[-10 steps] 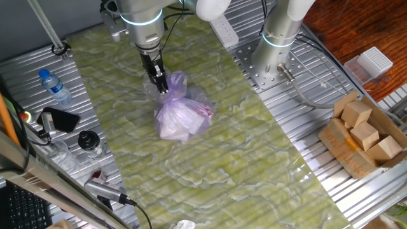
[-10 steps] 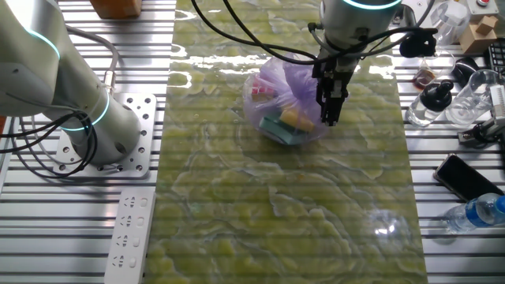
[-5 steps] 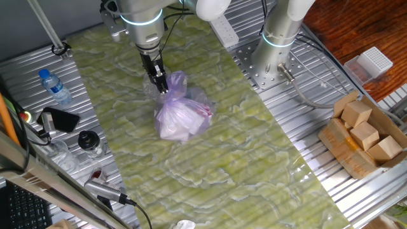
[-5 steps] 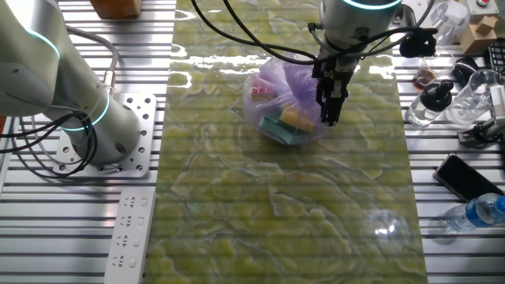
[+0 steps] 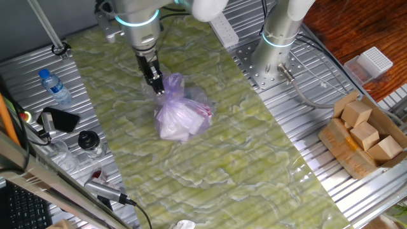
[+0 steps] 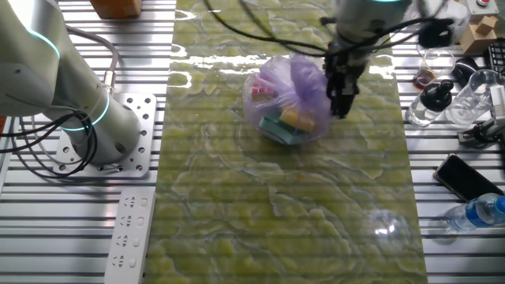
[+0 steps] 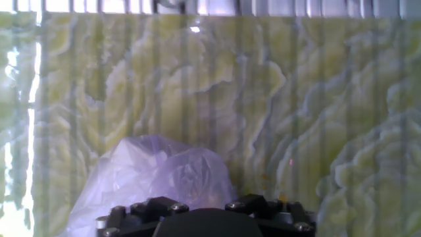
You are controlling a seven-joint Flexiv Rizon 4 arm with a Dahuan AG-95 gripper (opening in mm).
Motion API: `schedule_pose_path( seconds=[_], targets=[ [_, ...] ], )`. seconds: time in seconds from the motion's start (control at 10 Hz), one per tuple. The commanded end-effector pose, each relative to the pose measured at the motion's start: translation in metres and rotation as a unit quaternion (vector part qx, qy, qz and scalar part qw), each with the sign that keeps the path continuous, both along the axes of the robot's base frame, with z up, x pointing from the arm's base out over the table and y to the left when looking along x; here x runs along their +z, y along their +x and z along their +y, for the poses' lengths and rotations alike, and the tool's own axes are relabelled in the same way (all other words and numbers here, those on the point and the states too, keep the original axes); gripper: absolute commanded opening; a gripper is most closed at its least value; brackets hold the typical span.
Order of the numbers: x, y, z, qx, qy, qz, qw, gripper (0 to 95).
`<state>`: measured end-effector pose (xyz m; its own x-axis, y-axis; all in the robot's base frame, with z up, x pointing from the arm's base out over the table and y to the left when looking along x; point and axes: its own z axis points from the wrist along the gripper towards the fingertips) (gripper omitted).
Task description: Pick up a bag of things
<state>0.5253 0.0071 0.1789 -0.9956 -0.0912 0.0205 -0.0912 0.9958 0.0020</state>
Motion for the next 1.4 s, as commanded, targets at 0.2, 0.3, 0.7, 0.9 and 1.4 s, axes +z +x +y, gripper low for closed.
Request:
schedule_pose_path(
  seconds=[0.2, 0.3, 0.7, 0.9, 1.4],
  targets=[
    [0.001, -0.001, 0.000, 0.033, -0.002, 0.009, 0.9994, 0.0],
    [0.001, -0.001, 0.000, 0.033, -0.002, 0.005, 0.9994, 0.0],
    [-0.001, -0.003, -0.001, 0.039, -0.002, -0.008, 0.9992, 0.0],
    [-0.001, -0.005, -0.002, 0.065, -0.001, -0.015, 0.9977, 0.0],
    [-0.006, -0.016, -0.005, 0.063, -0.003, -0.028, 0.9976, 0.0]
  ],
)
